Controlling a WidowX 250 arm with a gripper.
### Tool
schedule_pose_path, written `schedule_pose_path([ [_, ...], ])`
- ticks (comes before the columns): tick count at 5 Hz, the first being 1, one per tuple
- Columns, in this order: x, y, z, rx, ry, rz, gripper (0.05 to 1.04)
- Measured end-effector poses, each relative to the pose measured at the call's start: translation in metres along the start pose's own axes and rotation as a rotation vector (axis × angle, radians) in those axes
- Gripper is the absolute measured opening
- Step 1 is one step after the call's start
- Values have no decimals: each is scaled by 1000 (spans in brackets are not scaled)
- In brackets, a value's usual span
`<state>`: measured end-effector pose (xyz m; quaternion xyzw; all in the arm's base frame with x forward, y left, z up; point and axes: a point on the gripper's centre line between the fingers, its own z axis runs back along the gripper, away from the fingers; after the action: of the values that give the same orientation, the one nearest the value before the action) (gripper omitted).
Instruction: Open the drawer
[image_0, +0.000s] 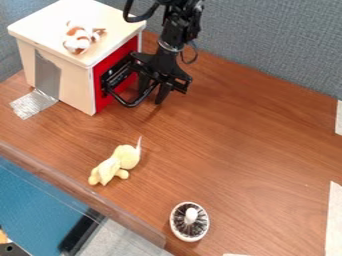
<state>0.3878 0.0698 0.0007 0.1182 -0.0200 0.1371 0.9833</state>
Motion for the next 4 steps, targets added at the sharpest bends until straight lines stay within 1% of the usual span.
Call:
schedule_pose_path([
  [1, -7, -12, 8, -19, -21, -54, 199],
  [2, -13, -30, 22, -56, -35, -73, 176],
  [3, -19, -47, 29, -71, -29, -105, 157],
  [4, -16, -54, 37, -115, -21, -70, 154],
])
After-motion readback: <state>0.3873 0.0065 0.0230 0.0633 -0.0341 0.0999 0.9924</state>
